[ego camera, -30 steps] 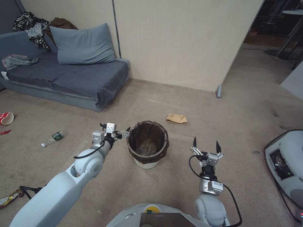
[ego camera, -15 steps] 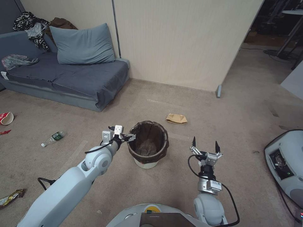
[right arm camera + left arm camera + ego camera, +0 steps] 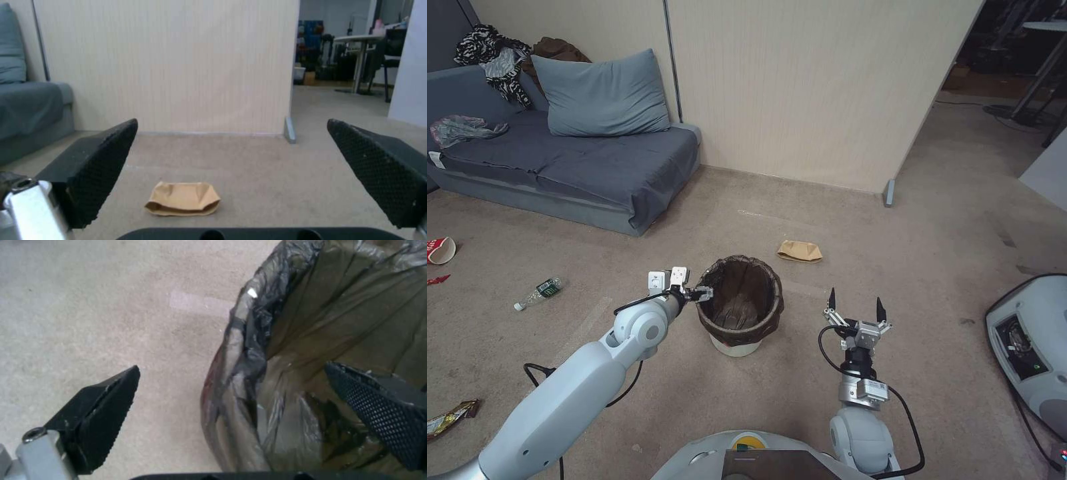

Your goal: Pick up the trash bin, then pick up the garbage from the floor and place it into the trash bin.

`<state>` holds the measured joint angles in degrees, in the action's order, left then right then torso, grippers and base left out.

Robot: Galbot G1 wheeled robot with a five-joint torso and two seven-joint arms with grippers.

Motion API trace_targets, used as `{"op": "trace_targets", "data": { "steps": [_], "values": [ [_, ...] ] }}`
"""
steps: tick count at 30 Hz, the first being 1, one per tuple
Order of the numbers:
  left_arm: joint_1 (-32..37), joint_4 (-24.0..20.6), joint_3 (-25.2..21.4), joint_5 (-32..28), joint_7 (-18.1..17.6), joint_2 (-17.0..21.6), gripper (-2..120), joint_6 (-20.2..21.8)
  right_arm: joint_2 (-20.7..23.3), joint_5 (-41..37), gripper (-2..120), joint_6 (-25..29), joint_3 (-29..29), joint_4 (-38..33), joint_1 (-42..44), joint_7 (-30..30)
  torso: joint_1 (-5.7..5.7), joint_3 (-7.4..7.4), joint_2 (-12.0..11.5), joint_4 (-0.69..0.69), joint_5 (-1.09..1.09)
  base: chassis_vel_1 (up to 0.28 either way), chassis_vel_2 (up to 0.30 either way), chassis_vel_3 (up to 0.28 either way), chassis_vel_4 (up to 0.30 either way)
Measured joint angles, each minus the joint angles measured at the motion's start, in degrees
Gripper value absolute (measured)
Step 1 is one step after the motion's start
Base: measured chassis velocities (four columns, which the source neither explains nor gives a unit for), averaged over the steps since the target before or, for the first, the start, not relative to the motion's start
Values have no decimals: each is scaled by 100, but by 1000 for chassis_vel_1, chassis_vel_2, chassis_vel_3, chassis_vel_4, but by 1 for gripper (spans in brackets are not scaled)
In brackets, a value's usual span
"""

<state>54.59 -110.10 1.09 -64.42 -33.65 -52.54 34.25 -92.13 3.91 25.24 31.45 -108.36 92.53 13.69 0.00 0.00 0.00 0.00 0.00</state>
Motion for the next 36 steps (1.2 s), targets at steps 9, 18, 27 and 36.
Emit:
{"op": "trace_targets", "data": {
  "steps": [9, 18, 27, 36],
  "values": [
    [-169, 200, 137, -286, -184, -194, 100, 105, -4, 13, 100, 4, -6, 38, -36, 8, 0, 0, 0, 0, 0, 0, 0, 0, 0],
    [-199, 283, 150, -353, -232, -263, 100, 117, -3, 6, 100, 4, -19, 50, -55, 14, 0, 0, 0, 0, 0, 0, 0, 0, 0],
    [-237, 399, 175, -450, -315, -337, 99, 130, -2, -4, 100, 7, -30, 83, -86, 22, 0, 0, 0, 0, 0, 0, 0, 0, 0],
    [-345, 605, 216, -637, -478, -401, 86, 128, -1, -4, 100, 38, -44, 121, -108, 32, 0, 0, 0, 0, 0, 0, 0, 0, 0]
  ]
}}
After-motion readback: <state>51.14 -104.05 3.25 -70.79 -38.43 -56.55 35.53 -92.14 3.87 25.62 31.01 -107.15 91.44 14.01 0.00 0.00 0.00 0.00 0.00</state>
